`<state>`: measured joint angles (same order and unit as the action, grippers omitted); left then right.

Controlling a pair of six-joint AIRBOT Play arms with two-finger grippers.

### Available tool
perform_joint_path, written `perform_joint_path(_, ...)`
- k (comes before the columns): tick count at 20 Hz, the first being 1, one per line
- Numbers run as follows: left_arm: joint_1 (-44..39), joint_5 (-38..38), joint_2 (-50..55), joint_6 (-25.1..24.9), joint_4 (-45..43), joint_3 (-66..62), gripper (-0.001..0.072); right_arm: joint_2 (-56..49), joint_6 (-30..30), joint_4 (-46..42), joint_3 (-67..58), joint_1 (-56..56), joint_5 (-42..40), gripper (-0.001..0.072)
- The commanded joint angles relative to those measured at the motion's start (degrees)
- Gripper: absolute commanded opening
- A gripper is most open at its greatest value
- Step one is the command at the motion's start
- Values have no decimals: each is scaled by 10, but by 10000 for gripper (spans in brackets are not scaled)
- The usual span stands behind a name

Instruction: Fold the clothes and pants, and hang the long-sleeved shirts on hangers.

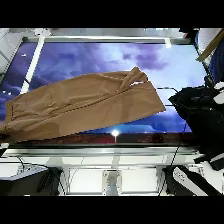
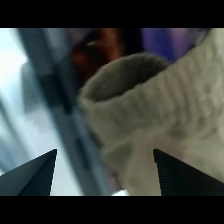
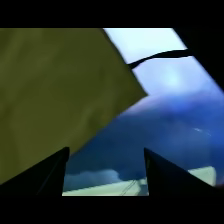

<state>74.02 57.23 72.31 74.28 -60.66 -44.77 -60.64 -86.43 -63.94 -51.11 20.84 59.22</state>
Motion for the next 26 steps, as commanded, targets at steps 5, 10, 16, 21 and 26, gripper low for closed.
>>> perform_joint_path(5, -1, -36, 43, -17, 63, 11, 269, 29, 7, 67, 49, 2, -1, 516)
perform_joint_path(10, -1, -30, 43, -33, 63, 10, 24, 42, 11, -9, 47, 2, 78, 517)
perform_joint_path(16, -1, -15, 43, -57, 63, 10, 24, 2, 8, 232, 235, 31, -187, 516)
perform_joint_path(21, -1, -12, 43, -58, 63, 10, 24, -113, 143, 390, 202, 26, -220, 516)
perform_joint_path(26, -1, -10, 43, -58, 63, 10, 24, -186, 151, 402, 147, -12, -242, 456)
